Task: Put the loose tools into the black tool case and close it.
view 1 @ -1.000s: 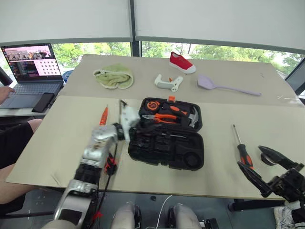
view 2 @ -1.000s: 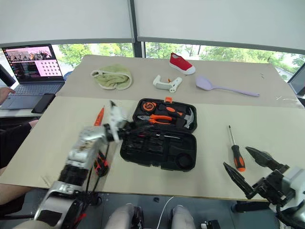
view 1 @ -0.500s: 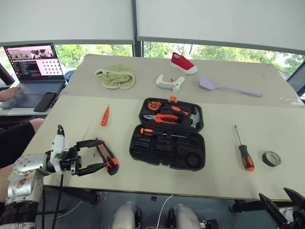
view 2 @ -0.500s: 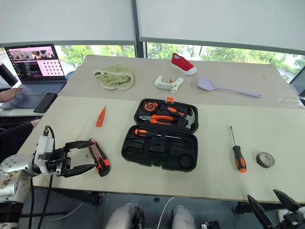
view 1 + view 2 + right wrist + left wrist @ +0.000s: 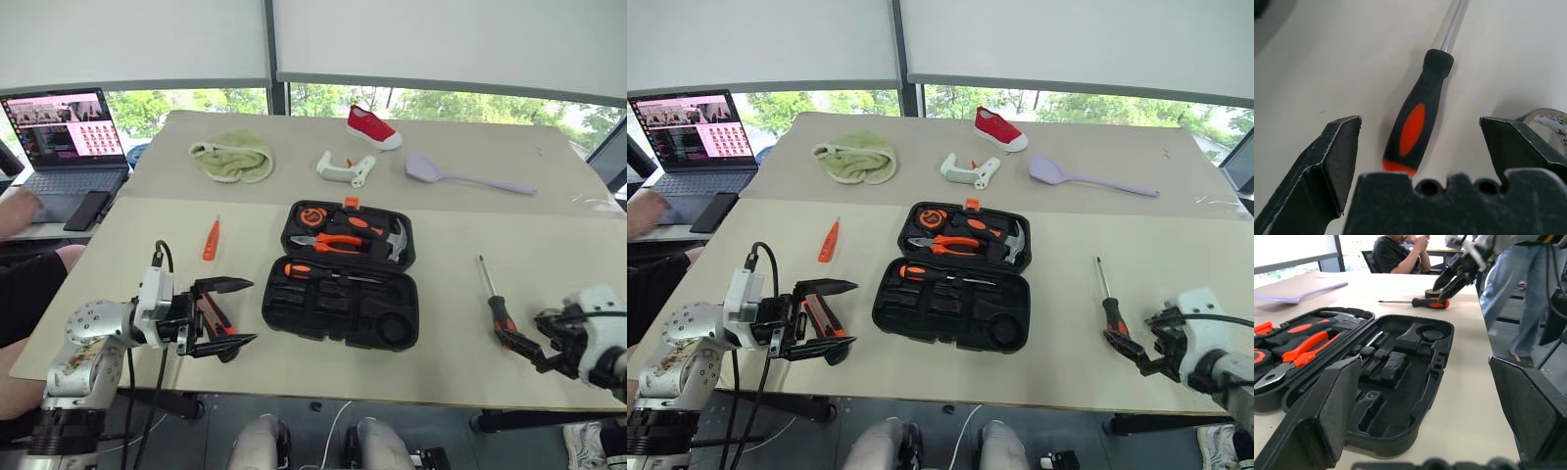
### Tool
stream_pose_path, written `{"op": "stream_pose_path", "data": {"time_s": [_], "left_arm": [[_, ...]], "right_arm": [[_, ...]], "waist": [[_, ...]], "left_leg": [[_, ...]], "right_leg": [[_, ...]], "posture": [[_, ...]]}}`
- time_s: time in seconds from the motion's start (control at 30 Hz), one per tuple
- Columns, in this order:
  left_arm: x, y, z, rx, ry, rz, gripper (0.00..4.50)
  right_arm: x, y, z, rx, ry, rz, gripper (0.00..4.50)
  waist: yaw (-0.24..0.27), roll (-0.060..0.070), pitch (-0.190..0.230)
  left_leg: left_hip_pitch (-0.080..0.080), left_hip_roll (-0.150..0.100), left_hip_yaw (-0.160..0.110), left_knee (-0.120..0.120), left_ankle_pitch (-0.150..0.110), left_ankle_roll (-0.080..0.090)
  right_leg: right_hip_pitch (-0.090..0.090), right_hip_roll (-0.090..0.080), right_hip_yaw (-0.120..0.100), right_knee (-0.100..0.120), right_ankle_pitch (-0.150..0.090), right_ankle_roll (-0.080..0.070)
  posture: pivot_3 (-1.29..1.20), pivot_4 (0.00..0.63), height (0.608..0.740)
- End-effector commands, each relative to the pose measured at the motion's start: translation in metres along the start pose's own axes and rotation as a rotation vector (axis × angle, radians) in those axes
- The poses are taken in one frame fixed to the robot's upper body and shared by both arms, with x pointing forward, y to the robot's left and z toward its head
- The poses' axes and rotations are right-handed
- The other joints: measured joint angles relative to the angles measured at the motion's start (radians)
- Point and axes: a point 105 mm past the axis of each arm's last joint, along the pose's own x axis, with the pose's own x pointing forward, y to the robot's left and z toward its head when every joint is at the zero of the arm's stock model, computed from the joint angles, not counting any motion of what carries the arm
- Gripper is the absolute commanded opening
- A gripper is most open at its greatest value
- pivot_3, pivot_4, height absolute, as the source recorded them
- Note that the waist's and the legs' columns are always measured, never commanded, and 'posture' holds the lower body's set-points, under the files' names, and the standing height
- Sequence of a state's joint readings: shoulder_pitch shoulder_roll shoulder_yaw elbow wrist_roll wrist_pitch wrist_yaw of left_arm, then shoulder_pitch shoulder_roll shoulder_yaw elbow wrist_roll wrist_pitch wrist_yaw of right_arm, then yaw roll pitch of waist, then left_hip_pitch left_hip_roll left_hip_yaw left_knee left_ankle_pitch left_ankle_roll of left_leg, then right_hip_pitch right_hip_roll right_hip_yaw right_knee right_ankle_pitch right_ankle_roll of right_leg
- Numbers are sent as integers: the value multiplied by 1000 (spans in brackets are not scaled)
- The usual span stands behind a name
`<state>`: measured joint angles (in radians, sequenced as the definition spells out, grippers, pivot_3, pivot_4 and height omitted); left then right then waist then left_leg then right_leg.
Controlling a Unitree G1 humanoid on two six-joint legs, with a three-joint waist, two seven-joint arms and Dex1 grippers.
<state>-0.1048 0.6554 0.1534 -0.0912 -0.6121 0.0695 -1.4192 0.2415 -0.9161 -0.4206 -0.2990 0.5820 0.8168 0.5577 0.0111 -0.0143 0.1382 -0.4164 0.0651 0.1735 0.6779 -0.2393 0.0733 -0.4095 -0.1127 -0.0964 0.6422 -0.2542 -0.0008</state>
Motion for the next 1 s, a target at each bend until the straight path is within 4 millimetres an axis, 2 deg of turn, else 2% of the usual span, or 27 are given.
{"op": "stream_pose_path", "data": {"time_s": [0.03, 0.07, 0.1, 0.13, 0.27, 0.37, 0.43, 0.53, 0.57, 0.63, 0.67, 0.77, 0.9, 1.0], "left_arm": [[3, -1, 9, 47, -22, -3, 4500], [3, -2, 9, 47, -21, -3, 4500], [3, -3, 8, 47, -21, -3, 4500], [3, -4, 8, 46, -19, -5, 4500], [3, -4, 10, 41, -36, 8, 4500], [5, -1, 19, 31, -77, 44, 4500], [5, 0, 22, 36, -85, 56, 4500], [4, 4, 24, 34, -95, 91, 4500], [2, 5, 22, 29, -88, 104, 4500], [-1, 5, 20, 22, -79, 118, 4500], [-3, 7, 17, 13, -67, 132, 4500], [-12, 11, 8, -23, -28, 170, 4500], [-19, 6, -2, -43, 28, 165, 4500], [-19, 4, -4, -47, 36, 174, 4500]], "right_arm": [[6, -5, 7, -19, 25, -40, 3180], [8, -5, 8, -21, 36, -37, 2703], [10, -5, 8, -22, 44, -33, 2588], [11, -5, 9, -19, 51, -43, 2082], [4, -11, 22, -48, 13, -89, 924], [-10, -14, 40, -117, -66, -117, 930], [-16, -1, 69, -210, -229, -53, 930], [-27, 34, 108, -372, -441, 143, 930], [-28, 59, 119, -461, -483, 285, 930], [-30, 85, 128, -563, -515, 440, 930], [-21, 98, 132, -632, -487, 508, 930], [13, 121, 136, -817, -340, 607, 930], [43, 134, 135, -940, -211, 674, 930], [57, 133, 128, -1001, -115, 687, 930]], "waist": [[0, 0, 0], [0, 0, 0], [0, 0, 0], [0, 0, 0], [0, 0, 0], [2, 0, 0], [1, 0, 0], [-12, 0, 0], [-14, 0, 0], [-23, 1, 1], [-23, 0, 1], [-31, -1, 2], [-22, -2, 3], [-12, -2, 3]], "left_leg": [[0, 0, 0, 0, 0, 0], [0, 0, 0, 0, 0, 0], [0, 0, 0, 0, 0, 0], [0, 0, 0, 0, 0, 0], [0, 0, 0, 0, 0, 0], [-1, 0, 0, 0, 0, 0], [-1, 0, 0, 0, 0, 0], [-1, 1, 0, 0, 0, 0], [0, 1, 0, 0, 0, -1], [1, 2, 0, 0, 1, -1], [1, 2, 0, 0, 1, -1], [2, 3, 0, 0, 1, -1], [-1, 2, 0, 0, 1, -2], [-12, -1, 1, 1, 6, -11]], "right_leg": [[0, 0, 0, 0, 0, 0], [0, 0, 0, 0, 0, 1], [0, 0, 0, 0, 0, 1], [0, 0, 0, 0, 0, 1], [0, 0, 0, 0, 0, 1], [0, -1, 0, 0, 0, 1], [0, 0, 0, 0, 0, 2], [0, 1, 0, 0, -2, 6], [0, 2, 0, 0, -3, 8], [1, 4, 1, 0, -3, 8], [1, 4, 1, 0, -3, 7], [1, 4, 1, 0, -1, 3], [-8, 2, 0, 1, 0, -1], [-14, 0, -1, 4, 0, -1]], "posture": [[0, 150, 738], [0, 150, 738], [0, 150, 738], [0, 150, 738], [0, 150, 738], [0, 150, 738], [0, 150, 738], [0, 150, 738], [0, 150, 738], [0, 150, 738], [0, 150, 738], [0, 150, 738], [0, 150, 738], [0, 150, 738]]}}
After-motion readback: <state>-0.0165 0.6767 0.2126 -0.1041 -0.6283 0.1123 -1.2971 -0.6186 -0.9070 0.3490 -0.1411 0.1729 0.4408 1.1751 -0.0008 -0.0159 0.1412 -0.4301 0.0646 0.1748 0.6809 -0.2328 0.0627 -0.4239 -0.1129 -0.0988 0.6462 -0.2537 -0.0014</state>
